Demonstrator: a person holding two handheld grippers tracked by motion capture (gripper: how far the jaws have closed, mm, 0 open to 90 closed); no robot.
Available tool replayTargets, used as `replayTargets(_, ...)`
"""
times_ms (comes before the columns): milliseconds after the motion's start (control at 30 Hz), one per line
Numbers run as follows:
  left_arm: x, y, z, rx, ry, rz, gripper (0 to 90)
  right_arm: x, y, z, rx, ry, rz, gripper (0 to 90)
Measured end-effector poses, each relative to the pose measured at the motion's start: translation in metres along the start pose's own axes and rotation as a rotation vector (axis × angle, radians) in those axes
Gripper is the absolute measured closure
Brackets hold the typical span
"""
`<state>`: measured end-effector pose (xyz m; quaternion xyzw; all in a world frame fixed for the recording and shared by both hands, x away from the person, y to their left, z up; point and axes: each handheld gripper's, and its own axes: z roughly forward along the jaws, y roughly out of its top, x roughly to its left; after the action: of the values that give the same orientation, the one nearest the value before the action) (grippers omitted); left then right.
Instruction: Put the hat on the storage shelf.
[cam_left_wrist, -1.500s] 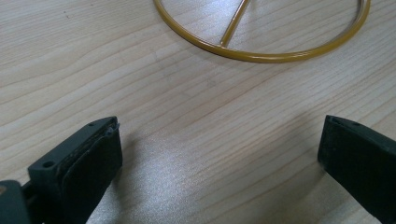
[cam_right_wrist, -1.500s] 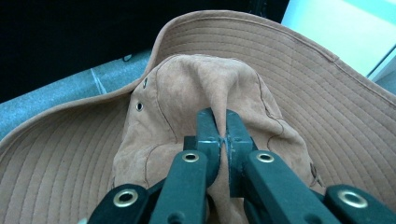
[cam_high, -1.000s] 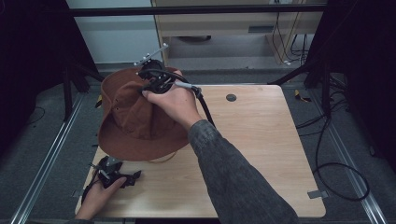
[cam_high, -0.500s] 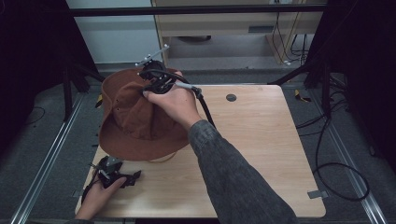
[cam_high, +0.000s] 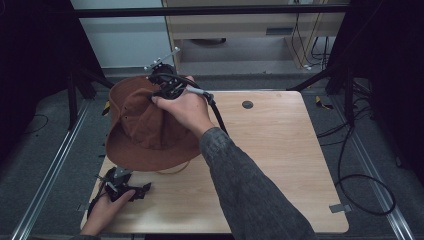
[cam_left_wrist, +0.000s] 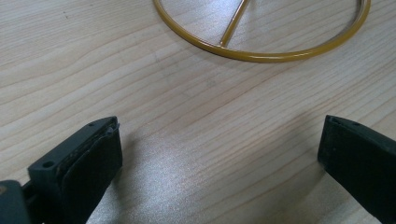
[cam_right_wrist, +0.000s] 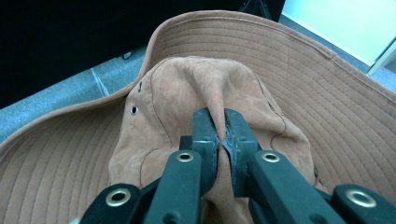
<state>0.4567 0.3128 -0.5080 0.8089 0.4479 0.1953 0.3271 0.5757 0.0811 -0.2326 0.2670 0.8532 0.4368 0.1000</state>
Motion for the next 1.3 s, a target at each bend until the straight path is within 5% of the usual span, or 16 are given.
replayTargets(333, 0.0000, 0.0000, 0.0000, 0.000, 0.000, 0.000, 0.0, -0.0034, -0.0011, 0.0027, 0.006, -0.005, 0.007, 80.6)
replayTargets(1300, 0.0001, 0.0000, -0.0002, 0.003, -0.001, 0.000, 0.0, 0.0012, -0.0042, 0.0023, 0.012, -0.010, 0.014, 44.6)
